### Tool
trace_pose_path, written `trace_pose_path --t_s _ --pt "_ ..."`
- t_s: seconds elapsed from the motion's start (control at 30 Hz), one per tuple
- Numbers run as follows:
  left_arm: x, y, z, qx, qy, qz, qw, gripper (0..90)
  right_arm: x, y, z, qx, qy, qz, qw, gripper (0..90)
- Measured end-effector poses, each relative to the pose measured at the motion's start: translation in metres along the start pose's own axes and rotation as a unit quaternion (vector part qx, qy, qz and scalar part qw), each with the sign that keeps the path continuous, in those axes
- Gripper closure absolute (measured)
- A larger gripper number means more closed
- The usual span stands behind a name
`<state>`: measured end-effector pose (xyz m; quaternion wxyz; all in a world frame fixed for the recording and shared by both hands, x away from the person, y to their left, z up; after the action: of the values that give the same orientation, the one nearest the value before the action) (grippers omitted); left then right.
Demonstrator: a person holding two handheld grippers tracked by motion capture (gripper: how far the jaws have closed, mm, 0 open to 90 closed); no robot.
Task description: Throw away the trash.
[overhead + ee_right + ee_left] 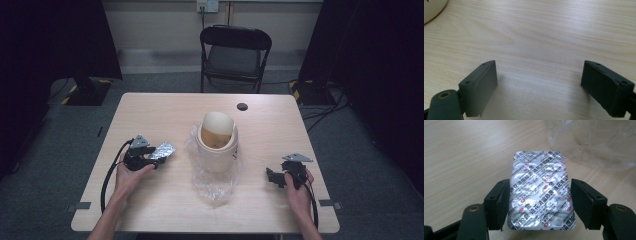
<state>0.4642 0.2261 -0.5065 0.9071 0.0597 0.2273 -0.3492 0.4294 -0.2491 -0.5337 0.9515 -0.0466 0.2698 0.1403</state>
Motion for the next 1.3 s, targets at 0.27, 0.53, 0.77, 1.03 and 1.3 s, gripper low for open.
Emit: trace_pose_path --t_s 0.27,0.53,0.77,1.03,1.3 --pt "-0.006 -0.013 0.018 -0.002 -0.017 -0.013 0.9998 34.1 0.000 0.000 0.000 0.000 0.000 0.000 1.0000 12.6" --pt "-0.019 -0.021 0.026 -0.015 -0.031 -0.017 0.9992 34.1 0.000 0.000 0.000 -0.001 0.000 -0.001 1.0000 12.6" --pt "-0.029 -0.026 0.032 0.003 -0.042 -0.016 0.9990 34.1 0.000 0.000 0.000 -0.001 0.000 -0.001 1.0000 12.6" --pt "-0.034 -0.040 0.044 0.010 -0.053 -0.036 0.9979 34.1 0.000 0.000 0.000 -0.001 0.000 -0.001 1.0000 12.6" --pt "-0.037 -0.054 0.053 0.016 -0.059 -0.053 0.9967 34.1 0.000 0.000 0.000 -0.001 0.000 -0.001 1.0000 12.6"
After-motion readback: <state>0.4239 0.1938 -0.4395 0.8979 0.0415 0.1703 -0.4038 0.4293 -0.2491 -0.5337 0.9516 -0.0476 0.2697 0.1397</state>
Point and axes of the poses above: each handheld gripper's, and its own axes: x roughly forward along the jaws, z roughly out of its top, y roughly to its left, the point moved 5 cm from there along x, roughly forward along the jaws, and after that the axes turned 11 degrees about -y, right-handed, at the moved point
